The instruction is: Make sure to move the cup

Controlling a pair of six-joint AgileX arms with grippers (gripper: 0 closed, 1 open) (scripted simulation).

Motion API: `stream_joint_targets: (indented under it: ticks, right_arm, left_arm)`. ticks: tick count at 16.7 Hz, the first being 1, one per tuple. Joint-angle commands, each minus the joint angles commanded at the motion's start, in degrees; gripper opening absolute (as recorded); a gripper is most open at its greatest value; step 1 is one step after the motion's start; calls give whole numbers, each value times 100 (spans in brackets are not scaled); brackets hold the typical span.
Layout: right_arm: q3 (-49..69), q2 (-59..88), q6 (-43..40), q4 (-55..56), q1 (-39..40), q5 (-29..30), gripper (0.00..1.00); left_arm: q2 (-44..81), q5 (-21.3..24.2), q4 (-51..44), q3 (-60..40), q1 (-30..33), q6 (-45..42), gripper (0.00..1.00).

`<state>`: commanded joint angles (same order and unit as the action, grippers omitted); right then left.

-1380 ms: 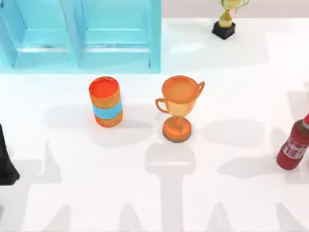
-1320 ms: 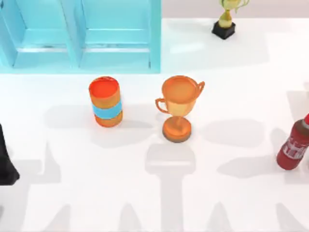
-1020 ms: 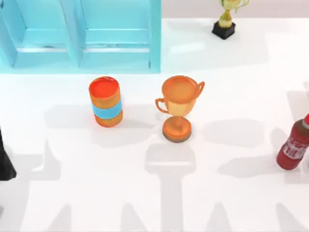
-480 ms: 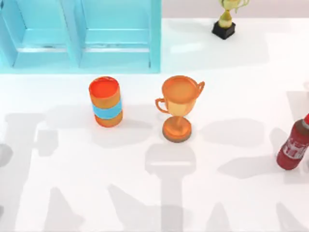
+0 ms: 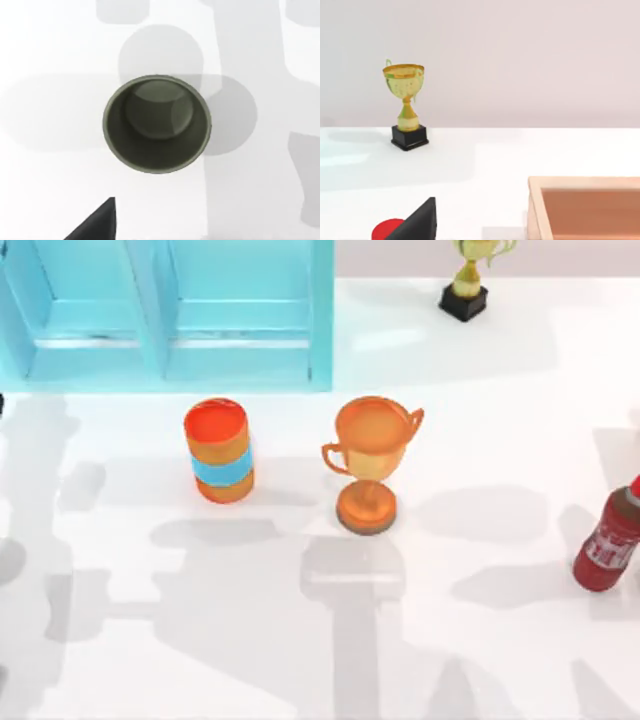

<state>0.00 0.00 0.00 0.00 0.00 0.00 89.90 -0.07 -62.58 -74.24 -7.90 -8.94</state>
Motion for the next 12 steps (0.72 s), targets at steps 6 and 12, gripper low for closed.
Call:
stream_joint_targets:
  ticks: [6,12]
  right_arm:
    - [0,0,0,0,0,0,100]
    - [0,0,0,0,0,0,100]
  left_arm:
    - [1299,4,-904,-1036,-104,-135,100]
    - [1300,4,-880,-1011,-77,-129,100]
